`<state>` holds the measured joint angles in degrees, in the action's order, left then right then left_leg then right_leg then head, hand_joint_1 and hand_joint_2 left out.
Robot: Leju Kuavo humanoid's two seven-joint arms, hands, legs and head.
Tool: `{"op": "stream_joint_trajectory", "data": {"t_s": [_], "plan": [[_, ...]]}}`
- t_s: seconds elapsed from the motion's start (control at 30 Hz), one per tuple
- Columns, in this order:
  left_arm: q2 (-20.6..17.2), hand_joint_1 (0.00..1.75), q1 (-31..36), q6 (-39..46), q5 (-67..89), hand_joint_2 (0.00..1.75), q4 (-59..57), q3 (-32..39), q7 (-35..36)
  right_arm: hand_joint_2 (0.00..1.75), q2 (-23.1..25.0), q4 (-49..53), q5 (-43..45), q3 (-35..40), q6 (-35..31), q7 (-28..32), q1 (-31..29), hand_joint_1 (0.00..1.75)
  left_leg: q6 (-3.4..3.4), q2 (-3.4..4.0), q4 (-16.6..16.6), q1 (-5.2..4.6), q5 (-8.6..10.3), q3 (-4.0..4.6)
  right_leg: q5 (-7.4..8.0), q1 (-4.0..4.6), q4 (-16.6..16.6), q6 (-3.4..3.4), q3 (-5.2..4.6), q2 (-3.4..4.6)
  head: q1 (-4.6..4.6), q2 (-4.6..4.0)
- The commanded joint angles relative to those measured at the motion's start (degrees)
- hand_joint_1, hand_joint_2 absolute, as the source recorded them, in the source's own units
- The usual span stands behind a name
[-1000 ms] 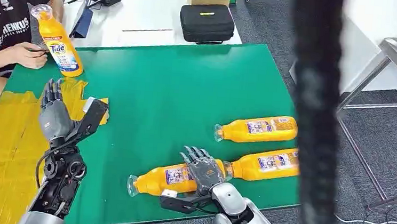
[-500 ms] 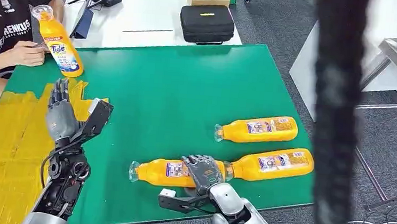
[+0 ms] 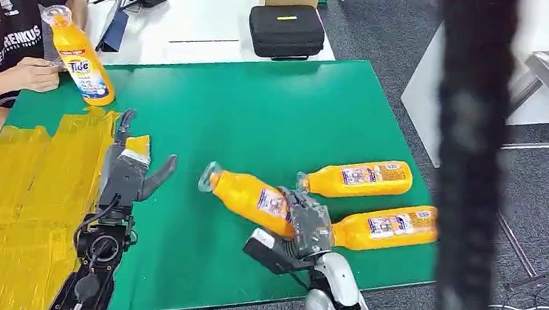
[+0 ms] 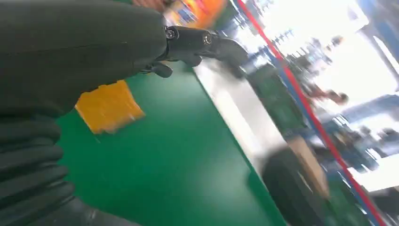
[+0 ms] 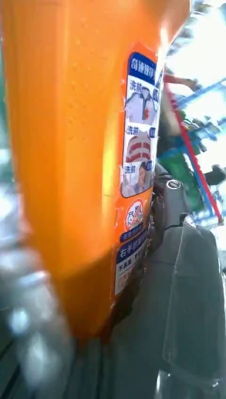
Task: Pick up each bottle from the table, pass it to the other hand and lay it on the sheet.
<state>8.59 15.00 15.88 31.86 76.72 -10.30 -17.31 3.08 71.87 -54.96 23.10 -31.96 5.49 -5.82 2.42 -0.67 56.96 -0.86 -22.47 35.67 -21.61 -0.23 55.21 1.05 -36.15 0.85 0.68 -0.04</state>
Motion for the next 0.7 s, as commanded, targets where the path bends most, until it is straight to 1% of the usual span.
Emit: {"op": "stream_joint_trajectory", "data": {"t_s": [0.03,0.1,0.13,0.17,0.2,0.23,0.27,0.37,0.4,0.43,0.53,0.6,0.63,0.67,0.7], "plan": [[-1.8,0.00,-0.1,-6.8,-9.7,1.75,4.8,-5.9,-1.8,1.75,5.7,5.8,11.5,-9.2,-8.0,14.9,1.0,1.75,-0.22,0.13,0.1,0.05,-0.21,-0.21,-0.19,0.05,0.1,-0.03,0.19,0.01,0.00,0.00],[-1.8,0.00,0.1,-7.5,-10.6,1.75,4.5,-5.9,-1.9,1.75,6.3,6.4,12.0,-9.7,-8.0,16.3,1.4,1.75,-0.14,0.02,0.0,0.01,-0.09,-0.04,-0.10,0.00,0.1,-0.02,0.01,-0.07,0.00,0.00],[-1.6,0.00,0.4,-8.8,-12.1,1.75,4.0,-5.9,-2.1,1.75,7.1,7.8,12.3,-10.3,-8.0,17.6,1.8,1.75,-0.23,0.05,0.1,0.05,-0.20,-0.14,-0.19,0.05,0.1,-0.04,0.11,-0.09,0.00,0.00],[-1.7,0.00,0.6,-10.6,-13.5,1.75,3.5,-6.3,-2.1,1.75,7.8,8.5,12.8,-10.8,-8.0,19.3,2.1,1.75,-0.21,0.03,0.0,0.05,-0.15,-0.07,-0.14,0.03,0.1,-0.04,0.04,-0.09,0.00,0.00],[-1.5,0.00,0.5,-10.6,-13.5,1.75,3.4,-6.4,-2.1,1.75,7.9,8.6,12.8,-10.7,-8.0,19.3,2.1,1.75,-0.16,0.03,0.0,0.04,-0.10,0.00,-0.09,0.02,0.0,-0.04,-0.03,-0.06,0.02,0.00],[-1.8,0.00,0.8,-13.0,-15.1,1.75,2.8,-7.0,-2.1,1.75,8.1,9.2,13.5,-10.9,-8.0,20.3,2.2,1.75,-0.23,0.04,0.0,0.07,-0.20,-0.11,-0.19,0.04,0.1,-0.05,0.08,-0.08,0.00,0.00],[-1.9,0.00,1.0,-14.9,-16.4,1.75,2.5,-7.4,-2.2,1.75,8.1,8.9,13.7,-10.7,-8.0,20.4,1.9,1.75,-0.18,0.02,0.0,0.04,-0.13,-0.05,-0.13,0.01,0.0,-0.04,0.00,-0.09,0.02,0.00],[-1.7,0.00,0.9,-14.9,-16.3,1.75,2.2,-7.6,-2.2,1.75,8.1,8.7,13.7,-10.7,-8.0,20.3,1.7,1.75,-0.30,0.07,0.1,0.10,-0.29,-0.24,-0.27,0.07,0.1,-0.05,0.21,-0.09,0.00,0.00],[-1.7,0.00,0.9,-14.9,-16.3,1.75,2.2,-7.6,-2.2,1.75,8.1,8.7,13.7,-10.7,-8.0,20.3,1.7,1.75,-0.16,0.04,0.0,0.05,-0.11,0.00,-0.10,0.03,0.0,-0.04,-0.02,-0.05,0.00,0.00],[-1.7,0.00,0.9,-14.9,-16.3,1.75,2.2,-7.6,-2.2,1.75,8.1,8.7,13.7,-10.7,-8.0,20.3,1.7,1.75,-0.23,0.03,0.0,0.06,-0.19,-0.12,-0.18,0.04,0.0,-0.04,0.10,-0.09,0.00,0.00],[-1.7,0.00,0.9,-14.9,-16.3,1.75,2.2,-7.6,-2.2,1.75,8.1,8.7,13.7,-10.7,-8.0,20.3,1.7,1.75,-0.17,0.03,0.0,0.04,-0.11,-0.02,-0.11,0.02,0.0,-0.04,-0.02,-0.06,0.00,0.00],[-1.7,0.00,0.9,-14.9,-16.3,1.75,2.2,-7.6,-2.2,1.75,8.1,8.7,13.7,-10.7,-8.0,20.3,1.7,1.75,-0.28,0.03,0.0,0.08,-0.24,-0.20,-0.24,0.06,0.0,-0.05,0.19,-0.12,0.00,0.00],[-1.9,0.00,1.0,-15.6,-16.9,1.75,2.2,-7.7,-2.4,1.75,8.0,8.3,13.8,-10.6,-8.0,20.4,1.5,1.75,-0.27,0.03,0.0,0.07,-0.23,-0.19,-0.22,0.05,0.0,-0.05,0.17,-0.11,0.00,0.00],[-2.0,0.00,1.1,-18.3,-18.9,1.75,2.1,-8.0,-2.6,1.75,7.8,7.9,14.3,-10.1,-8.0,20.3,1.1,1.73,-0.23,0.04,0.0,0.06,-0.18,-0.11,-0.17,0.05,0.0,-0.05,0.09,-0.08,0.00,0.00],[-1.9,0.00,1.3,-18.4,-18.0,1.75,1.9,-9.0,-2.9,1.75,7.7,7.4,14.3,-9.7,-8.0,20.1,0.7,1.73,-0.18,0.04,0.0,0.05,-0.13,-0.05,-0.12,0.03,0.0,-0.04,0.02,-0.05,0.02,0.00]]}}
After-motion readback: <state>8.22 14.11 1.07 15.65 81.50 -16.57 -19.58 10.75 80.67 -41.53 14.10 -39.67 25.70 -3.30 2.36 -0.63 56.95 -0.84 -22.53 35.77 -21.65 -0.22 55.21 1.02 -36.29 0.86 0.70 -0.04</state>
